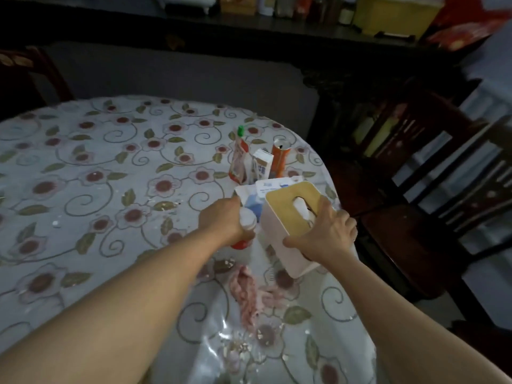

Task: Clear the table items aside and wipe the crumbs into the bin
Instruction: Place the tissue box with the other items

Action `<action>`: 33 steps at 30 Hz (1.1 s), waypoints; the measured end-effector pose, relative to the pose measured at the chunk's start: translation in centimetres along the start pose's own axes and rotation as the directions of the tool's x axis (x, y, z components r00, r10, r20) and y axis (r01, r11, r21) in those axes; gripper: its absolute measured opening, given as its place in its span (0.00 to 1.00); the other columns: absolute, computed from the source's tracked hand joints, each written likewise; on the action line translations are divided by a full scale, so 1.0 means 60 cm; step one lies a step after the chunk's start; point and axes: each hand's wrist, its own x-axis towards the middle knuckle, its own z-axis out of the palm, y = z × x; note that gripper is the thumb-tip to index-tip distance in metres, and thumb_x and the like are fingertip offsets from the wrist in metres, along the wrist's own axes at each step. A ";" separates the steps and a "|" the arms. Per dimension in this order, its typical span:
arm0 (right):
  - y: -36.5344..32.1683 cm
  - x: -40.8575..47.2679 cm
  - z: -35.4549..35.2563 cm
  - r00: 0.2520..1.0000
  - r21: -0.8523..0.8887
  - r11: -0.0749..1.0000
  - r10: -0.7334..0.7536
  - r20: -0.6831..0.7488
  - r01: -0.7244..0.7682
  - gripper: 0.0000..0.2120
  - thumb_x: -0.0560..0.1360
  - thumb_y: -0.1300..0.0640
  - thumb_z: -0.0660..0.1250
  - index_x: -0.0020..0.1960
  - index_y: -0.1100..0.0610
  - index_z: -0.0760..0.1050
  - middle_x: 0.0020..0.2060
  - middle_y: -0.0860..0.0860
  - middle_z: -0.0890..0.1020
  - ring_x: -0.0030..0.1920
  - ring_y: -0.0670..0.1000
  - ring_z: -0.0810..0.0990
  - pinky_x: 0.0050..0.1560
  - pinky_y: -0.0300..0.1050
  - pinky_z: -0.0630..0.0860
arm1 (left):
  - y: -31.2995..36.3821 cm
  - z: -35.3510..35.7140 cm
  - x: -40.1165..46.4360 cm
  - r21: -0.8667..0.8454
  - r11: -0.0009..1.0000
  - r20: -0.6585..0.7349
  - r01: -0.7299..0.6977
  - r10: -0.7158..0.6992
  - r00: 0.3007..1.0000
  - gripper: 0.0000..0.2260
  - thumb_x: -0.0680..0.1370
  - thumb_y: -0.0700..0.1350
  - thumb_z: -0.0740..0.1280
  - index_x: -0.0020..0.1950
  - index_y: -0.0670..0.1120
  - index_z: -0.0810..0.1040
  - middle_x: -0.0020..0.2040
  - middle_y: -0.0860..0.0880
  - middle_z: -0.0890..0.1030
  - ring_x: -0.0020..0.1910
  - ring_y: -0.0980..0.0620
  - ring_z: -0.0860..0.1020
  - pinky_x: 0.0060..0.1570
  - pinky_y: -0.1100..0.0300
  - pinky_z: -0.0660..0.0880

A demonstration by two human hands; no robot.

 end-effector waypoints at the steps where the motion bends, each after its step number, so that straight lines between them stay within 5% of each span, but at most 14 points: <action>1: 0.021 0.015 -0.002 0.999 -0.006 0.999 0.037 -0.001 -0.037 0.55 0.56 0.38 0.76 0.73 0.51 0.50 0.66 0.63 0.63 0.68 0.65 0.60 0.70 0.57 0.57 | 0.025 0.013 0.008 -0.011 1.000 0.012 -0.016 0.017 1.000 0.26 0.68 0.57 0.70 0.61 0.46 0.70 0.57 0.45 0.79 0.56 0.44 0.78 0.41 0.57 0.70; 14: 0.121 0.130 0.047 0.995 0.058 0.993 0.103 -0.015 -0.102 0.54 0.55 0.36 0.75 0.72 0.52 0.52 0.64 0.63 0.65 0.66 0.64 0.62 0.70 0.57 0.55 | 0.156 0.153 0.090 -0.064 0.996 -0.070 -0.054 0.050 0.996 0.28 0.66 0.58 0.74 0.58 0.46 0.71 0.58 0.46 0.78 0.55 0.45 0.78 0.41 0.53 0.75; 22: 0.134 0.113 0.058 1.000 0.112 0.993 0.023 0.006 -0.024 0.55 0.60 0.36 0.74 0.75 0.54 0.47 0.73 0.63 0.52 0.74 0.63 0.49 0.74 0.60 0.47 | 0.141 0.158 0.079 -0.026 0.996 0.084 -0.083 0.085 0.993 0.34 0.70 0.50 0.73 0.71 0.45 0.60 0.67 0.42 0.71 0.63 0.41 0.73 0.50 0.48 0.74; 24: 0.124 0.088 0.053 0.997 0.159 0.985 -0.057 -0.060 0.066 0.47 0.66 0.41 0.73 0.74 0.54 0.51 0.73 0.61 0.52 0.73 0.62 0.52 0.73 0.58 0.51 | 0.126 0.141 0.064 -0.041 0.997 0.117 -0.058 0.063 0.991 0.37 0.70 0.46 0.73 0.73 0.47 0.56 0.69 0.42 0.69 0.64 0.41 0.72 0.53 0.47 0.74; 27: 0.091 0.032 0.055 0.956 0.294 0.913 -0.247 -0.155 0.284 0.21 0.74 0.56 0.67 0.66 0.54 0.68 0.64 0.56 0.68 0.62 0.57 0.71 0.60 0.50 0.71 | 0.087 0.115 0.038 -0.010 1.000 0.083 -0.030 0.030 0.996 0.32 0.73 0.41 0.68 0.73 0.46 0.58 0.69 0.42 0.68 0.65 0.41 0.72 0.57 0.48 0.74; 30: 0.048 -0.015 0.092 0.881 0.278 0.842 -0.472 -0.038 0.462 0.12 0.74 0.65 0.63 0.54 0.58 0.80 0.54 0.57 0.79 0.53 0.56 0.79 0.54 0.48 0.76 | 0.033 0.095 0.008 0.026 1.000 0.045 0.014 -0.016 0.999 0.24 0.74 0.41 0.64 0.70 0.46 0.64 0.66 0.42 0.71 0.64 0.42 0.72 0.56 0.49 0.74; 33: 0.015 -0.049 0.149 0.806 0.236 0.826 -0.557 0.198 0.513 0.13 0.75 0.59 0.63 0.59 0.54 0.78 0.57 0.57 0.76 0.55 0.57 0.77 0.56 0.47 0.74 | -0.026 0.087 -0.031 0.020 0.999 0.070 0.048 -0.049 0.996 0.25 0.74 0.41 0.64 0.71 0.46 0.63 0.65 0.42 0.71 0.63 0.42 0.72 0.55 0.50 0.73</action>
